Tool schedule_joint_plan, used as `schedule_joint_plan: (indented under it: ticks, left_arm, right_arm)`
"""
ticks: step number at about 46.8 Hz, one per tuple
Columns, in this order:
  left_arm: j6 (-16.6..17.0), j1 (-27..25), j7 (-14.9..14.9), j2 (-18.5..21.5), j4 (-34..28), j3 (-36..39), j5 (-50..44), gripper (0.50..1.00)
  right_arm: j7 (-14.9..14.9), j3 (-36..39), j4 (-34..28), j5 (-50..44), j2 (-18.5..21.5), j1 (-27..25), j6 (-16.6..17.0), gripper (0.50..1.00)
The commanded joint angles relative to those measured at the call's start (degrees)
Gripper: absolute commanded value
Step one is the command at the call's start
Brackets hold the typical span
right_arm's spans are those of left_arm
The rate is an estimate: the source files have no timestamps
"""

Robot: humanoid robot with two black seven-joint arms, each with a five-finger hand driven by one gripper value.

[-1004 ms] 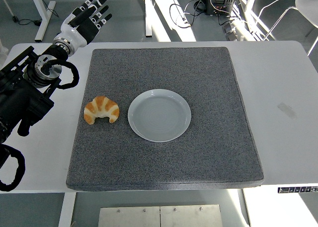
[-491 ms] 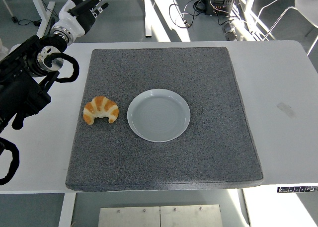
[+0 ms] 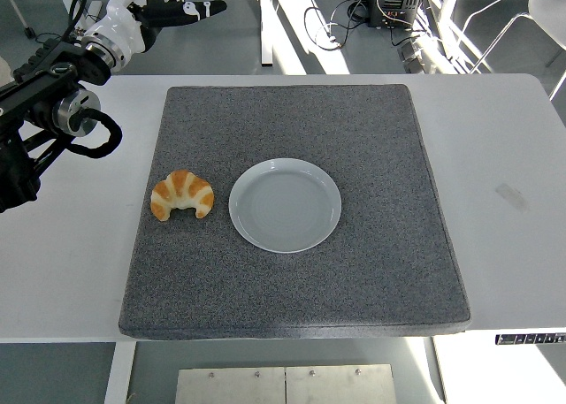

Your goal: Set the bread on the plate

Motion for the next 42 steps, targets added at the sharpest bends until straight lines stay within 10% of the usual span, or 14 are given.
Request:
schedule_joint_plan:
  ticks: [1, 25, 42]
  left_arm:
    - [-0.41, -1.39, 0.19, 2.31, -1.31, 5.38, 1.26, 0.986]
    - [-4.28, -7.02, 0.37, 16.91, -12.21, 22.00, 18.31, 0.984]
    - [-5.77, -8.43, 0.46, 20.07, -16.96, 27.64, 37.03, 0.983]
  right_arm:
    - [-0.01, 0.00, -0.04, 0.00, 0.00, -0.01, -0.01, 1.000]
    - [-0.01, 0.00, -0.04, 0.00, 0.00, -0.01, -0.01, 1.000]
    - [-0.01, 0.00, 0.05, 0.00, 0.00, -0.01, -0.01, 1.000]
